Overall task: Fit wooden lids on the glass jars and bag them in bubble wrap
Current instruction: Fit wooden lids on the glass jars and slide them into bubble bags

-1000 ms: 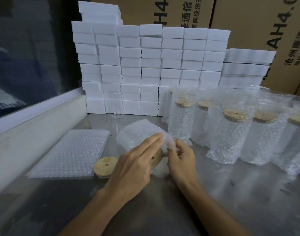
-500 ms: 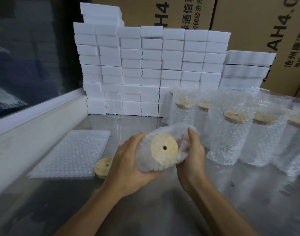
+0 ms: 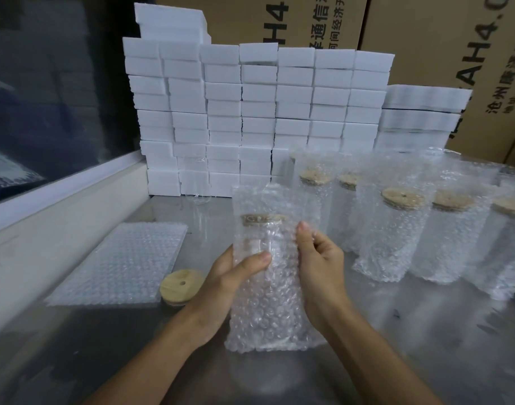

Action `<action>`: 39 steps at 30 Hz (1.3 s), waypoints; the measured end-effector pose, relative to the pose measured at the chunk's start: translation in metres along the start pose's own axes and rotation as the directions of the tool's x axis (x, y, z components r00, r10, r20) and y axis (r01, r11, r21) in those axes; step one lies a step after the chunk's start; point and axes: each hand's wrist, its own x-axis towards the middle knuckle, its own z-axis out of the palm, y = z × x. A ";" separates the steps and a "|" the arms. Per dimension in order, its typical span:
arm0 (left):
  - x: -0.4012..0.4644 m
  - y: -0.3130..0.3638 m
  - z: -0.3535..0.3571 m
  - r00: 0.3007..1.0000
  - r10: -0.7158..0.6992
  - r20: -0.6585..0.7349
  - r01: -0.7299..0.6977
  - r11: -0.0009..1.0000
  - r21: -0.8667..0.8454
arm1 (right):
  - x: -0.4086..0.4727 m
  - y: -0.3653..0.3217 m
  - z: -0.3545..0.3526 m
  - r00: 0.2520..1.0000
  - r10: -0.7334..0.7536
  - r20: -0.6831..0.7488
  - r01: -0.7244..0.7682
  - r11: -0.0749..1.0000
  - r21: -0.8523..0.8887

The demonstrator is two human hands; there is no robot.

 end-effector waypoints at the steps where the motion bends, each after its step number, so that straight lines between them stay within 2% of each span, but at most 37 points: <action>1: 0.000 0.000 0.001 1.000 -0.008 0.011 0.008 1.000 0.005 | 0.000 0.000 0.001 0.999 -0.021 -0.045 0.021 1.000 -0.006; 4: 0.000 -0.001 0.004 0.999 -0.050 0.016 0.050 0.998 0.035 | 0.001 0.003 0.000 0.987 -0.044 -0.154 0.043 0.999 -0.007; 7: 0.000 -0.003 0.007 0.997 -0.062 -0.042 0.060 0.998 -0.034 | 0.005 0.008 -0.004 0.986 0.005 -0.166 0.002 0.999 0.040; 9: 0.000 -0.001 0.008 0.989 -0.041 -0.140 0.029 0.996 -0.087 | 0.005 0.011 -0.004 0.994 0.006 -0.110 -0.003 1.000 0.030; 12: 0.002 0.004 0.004 0.964 -0.034 -0.264 -0.016 0.982 -0.186 | -0.004 0.018 0.003 0.993 -0.091 0.069 0.102 0.979 -0.178; 14: 0.002 0.010 -0.001 0.946 -0.051 -0.319 -0.030 0.970 -0.243 | -0.011 0.026 0.012 0.977 -0.108 0.182 0.153 0.954 -0.256; 16: 0.001 0.014 -0.005 0.951 -0.056 -0.304 -0.037 0.955 -0.293 | -0.011 0.031 0.015 0.969 -0.137 0.205 0.194 0.938 -0.289; 20: 0.000 0.016 -0.004 0.972 -0.075 -0.221 -0.017 0.922 -0.388 | -0.003 0.034 0.012 0.982 -0.154 0.106 0.179 0.941 -0.289; 23: 0.002 0.012 0.000 0.949 0.015 -0.315 -0.097 0.965 -0.244 | -0.006 0.034 0.006 0.968 -0.251 -0.001 0.228 0.879 -0.420; 25: 0.002 0.009 0.002 0.908 0.116 -0.402 -0.167 0.981 -0.094 | -0.010 0.030 0.004 0.945 -0.326 0.000 0.284 0.825 -0.489; 27: 0.002 0.009 0.003 0.856 0.205 -0.475 -0.209 0.977 0.046 | -0.014 0.025 0.004 0.934 -0.338 0.117 0.357 0.850 -0.388; 30: 0.002 0.007 -0.001 0.811 0.317 -0.492 -0.258 0.948 0.185 | -0.020 0.023 0.009 0.889 -0.253 0.382 0.377 0.877 -0.297; 32: 0.003 0.006 -0.003 0.815 0.323 -0.482 -0.264 0.946 0.188 | -0.024 0.027 0.014 0.846 -0.193 0.497 0.368 0.885 -0.283; 33: 0.003 0.005 -0.003 0.826 0.316 -0.466 -0.258 0.948 0.186 | -0.025 0.031 0.014 0.841 -0.191 0.507 0.365 0.890 -0.271; 39: 0.004 -0.001 0.005 0.929 0.271 -0.251 -0.201 0.941 0.273 | -0.013 0.046 0.004 0.927 -0.183 0.327 0.291 0.901 -0.322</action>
